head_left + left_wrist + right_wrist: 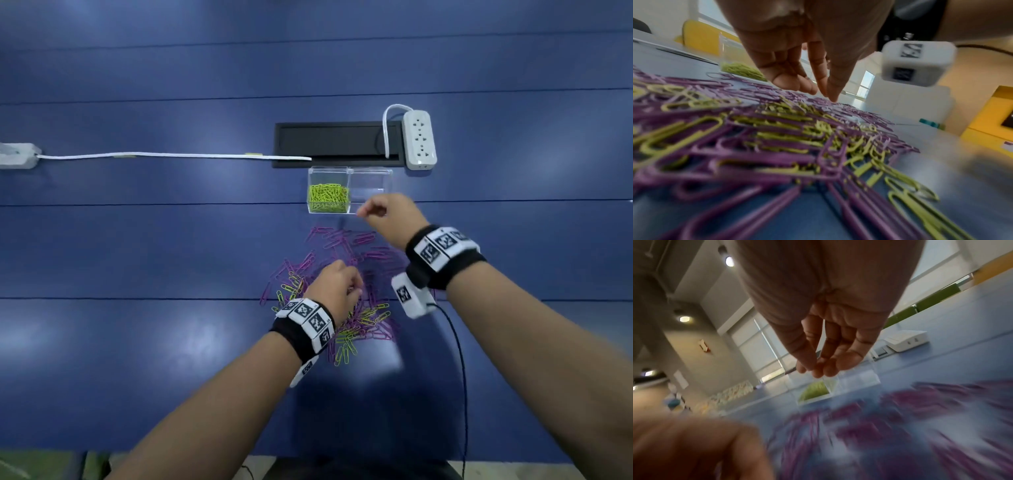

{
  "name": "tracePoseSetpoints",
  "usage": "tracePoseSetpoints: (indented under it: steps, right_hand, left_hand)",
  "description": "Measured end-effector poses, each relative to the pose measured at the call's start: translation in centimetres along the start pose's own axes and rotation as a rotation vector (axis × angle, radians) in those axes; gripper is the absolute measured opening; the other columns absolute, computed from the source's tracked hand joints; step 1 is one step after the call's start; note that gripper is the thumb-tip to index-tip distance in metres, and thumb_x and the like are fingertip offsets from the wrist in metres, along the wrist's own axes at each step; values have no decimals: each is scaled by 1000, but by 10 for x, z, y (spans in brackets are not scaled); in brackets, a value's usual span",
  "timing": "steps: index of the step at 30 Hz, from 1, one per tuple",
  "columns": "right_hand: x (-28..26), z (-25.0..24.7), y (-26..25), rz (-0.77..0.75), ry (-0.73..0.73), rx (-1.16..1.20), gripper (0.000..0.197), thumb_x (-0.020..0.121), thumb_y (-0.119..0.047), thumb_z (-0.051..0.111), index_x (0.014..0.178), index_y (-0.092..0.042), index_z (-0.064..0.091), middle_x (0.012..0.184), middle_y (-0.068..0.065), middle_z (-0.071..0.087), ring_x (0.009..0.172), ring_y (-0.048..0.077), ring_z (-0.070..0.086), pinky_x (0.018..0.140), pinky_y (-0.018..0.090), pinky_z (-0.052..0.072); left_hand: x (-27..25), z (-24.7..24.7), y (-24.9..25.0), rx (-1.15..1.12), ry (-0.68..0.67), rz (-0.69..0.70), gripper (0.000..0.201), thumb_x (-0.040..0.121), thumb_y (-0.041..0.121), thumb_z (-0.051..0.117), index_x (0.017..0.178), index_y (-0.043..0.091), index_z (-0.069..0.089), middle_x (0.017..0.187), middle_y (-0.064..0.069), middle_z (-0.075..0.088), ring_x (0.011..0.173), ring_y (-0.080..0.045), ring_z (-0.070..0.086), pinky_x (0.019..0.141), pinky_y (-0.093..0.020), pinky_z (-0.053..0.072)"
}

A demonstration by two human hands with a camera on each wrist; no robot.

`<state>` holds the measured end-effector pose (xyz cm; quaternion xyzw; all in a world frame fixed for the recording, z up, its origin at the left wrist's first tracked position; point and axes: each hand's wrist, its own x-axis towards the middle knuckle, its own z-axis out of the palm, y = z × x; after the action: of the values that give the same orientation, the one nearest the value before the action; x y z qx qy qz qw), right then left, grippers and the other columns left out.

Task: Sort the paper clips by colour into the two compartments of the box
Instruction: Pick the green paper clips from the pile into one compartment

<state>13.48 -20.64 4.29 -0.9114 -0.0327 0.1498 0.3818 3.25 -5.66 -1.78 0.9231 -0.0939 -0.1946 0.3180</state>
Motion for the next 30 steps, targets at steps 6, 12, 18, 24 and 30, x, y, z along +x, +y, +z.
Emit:
tracePoseSetpoints:
  steps: [6, 12, 18, 24, 30]
  right_hand:
    - [-90, 38, 50, -29, -269, -176, 17, 82, -11, 63, 92, -17, 75, 89, 1, 63, 77, 9, 52, 85, 29, 48]
    - [-95, 39, 84, 26, -56, -138, 24, 83, -5, 60, 101, -15, 71, 93, 0, 53, 81, 11, 49, 86, 22, 42]
    - [-104, 29, 84, 5, -37, -141, 27, 83, -1, 55, 98, -16, 72, 91, 3, 59, 81, 13, 52, 85, 25, 45]
    - [-112, 51, 80, -29, -144, -250, 19, 86, -10, 54, 95, -12, 71, 103, 5, 61, 105, 22, 51, 92, 37, 45]
    - [-116, 59, 82, -52, -135, -295, 13, 87, -7, 50, 90, -5, 63, 100, 11, 56, 102, 27, 46, 91, 36, 42]
  left_hand:
    - [-7, 12, -7, 46, -40, 3, 27, 84, 22, 67, 110, 19, 63, 107, -3, 50, 109, -22, 48, 100, -33, 39]
    - [-15, 0, -18, 3, 28, 11, 24, 82, 21, 70, 106, 22, 66, 109, 4, 56, 104, -16, 52, 99, -35, 42]
    - [-20, 0, -21, 74, 55, 45, 28, 83, 11, 61, 106, 24, 67, 111, 5, 51, 107, -13, 47, 99, -28, 39]
    - [-3, 2, -12, 147, 29, -30, 13, 86, 21, 64, 99, 22, 66, 98, 4, 46, 102, -16, 48, 94, -31, 42]
    - [17, -5, -7, 61, 59, -113, 3, 85, 17, 66, 84, 14, 64, 86, 2, 51, 76, -13, 50, 79, -29, 47]
